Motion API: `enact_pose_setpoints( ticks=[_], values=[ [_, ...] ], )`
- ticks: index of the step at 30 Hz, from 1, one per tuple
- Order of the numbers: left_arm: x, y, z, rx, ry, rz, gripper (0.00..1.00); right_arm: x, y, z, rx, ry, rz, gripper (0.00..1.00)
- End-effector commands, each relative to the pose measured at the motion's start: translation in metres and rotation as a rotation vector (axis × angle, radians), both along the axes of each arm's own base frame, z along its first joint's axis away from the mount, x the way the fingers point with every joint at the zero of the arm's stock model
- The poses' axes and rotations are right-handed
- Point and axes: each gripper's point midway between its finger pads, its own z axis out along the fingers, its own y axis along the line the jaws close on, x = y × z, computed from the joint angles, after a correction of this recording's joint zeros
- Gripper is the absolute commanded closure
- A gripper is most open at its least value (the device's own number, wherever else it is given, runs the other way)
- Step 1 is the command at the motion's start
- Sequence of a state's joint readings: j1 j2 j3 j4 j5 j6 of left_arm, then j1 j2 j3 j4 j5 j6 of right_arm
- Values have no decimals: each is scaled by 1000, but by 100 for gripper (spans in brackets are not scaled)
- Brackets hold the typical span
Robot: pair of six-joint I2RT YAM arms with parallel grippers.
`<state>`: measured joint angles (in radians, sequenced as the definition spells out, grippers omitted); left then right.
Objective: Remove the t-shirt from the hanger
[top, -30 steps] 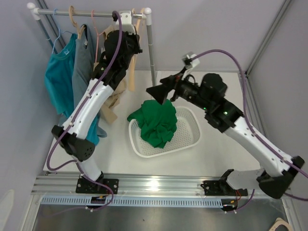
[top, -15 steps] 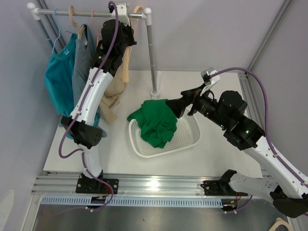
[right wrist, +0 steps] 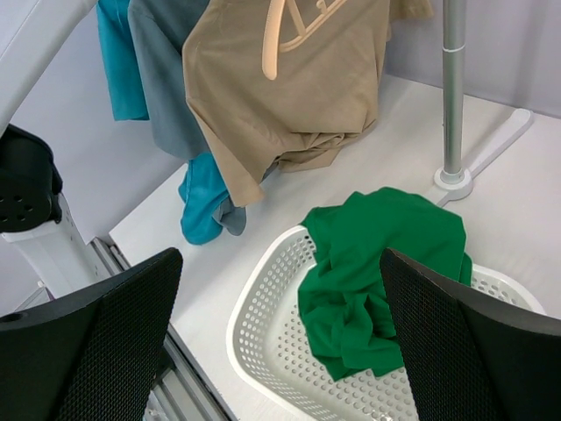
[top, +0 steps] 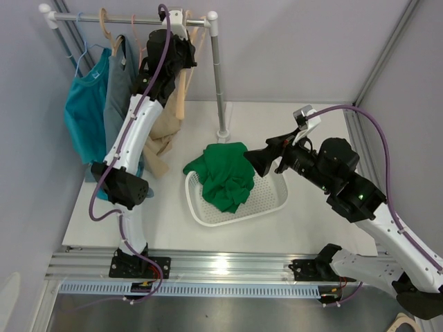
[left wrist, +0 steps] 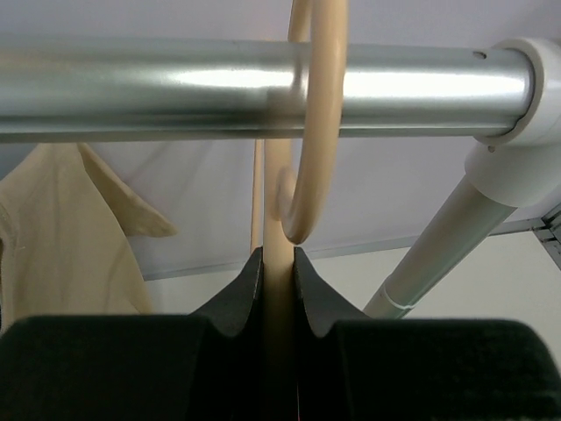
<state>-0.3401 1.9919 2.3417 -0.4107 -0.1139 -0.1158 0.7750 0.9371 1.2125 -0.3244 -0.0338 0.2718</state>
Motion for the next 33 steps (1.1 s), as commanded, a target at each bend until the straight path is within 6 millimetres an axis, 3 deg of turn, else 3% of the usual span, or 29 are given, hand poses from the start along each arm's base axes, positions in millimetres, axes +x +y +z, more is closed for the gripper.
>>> enact_pose_setpoints(
  ticks=[1,7,10,15,18,25,28,33],
  values=[
    [-6,-3,13,-59,-22,-43,99,-4,-6,9,27,-24,-8,1],
    [-21,1,12,-90,-17,-44,70,-6,-2,9,31,-18,15,1],
    [-33,13,26,-83,-30,-5,57,-8,0,10,39,-17,30,0],
    [-63,30,55,-91,-72,32,18,-7,3,5,33,-12,38,0],
    [-87,43,68,-99,-94,56,1,-7,9,-2,21,2,65,1],
    [-130,75,87,-71,-144,141,1,-8,22,-26,-10,51,113,1],
    [-138,96,95,-57,-149,206,0,-9,23,-28,-10,57,120,1],
    [-138,112,92,-77,-118,221,0,-16,20,-26,-5,62,134,1]
  ],
)
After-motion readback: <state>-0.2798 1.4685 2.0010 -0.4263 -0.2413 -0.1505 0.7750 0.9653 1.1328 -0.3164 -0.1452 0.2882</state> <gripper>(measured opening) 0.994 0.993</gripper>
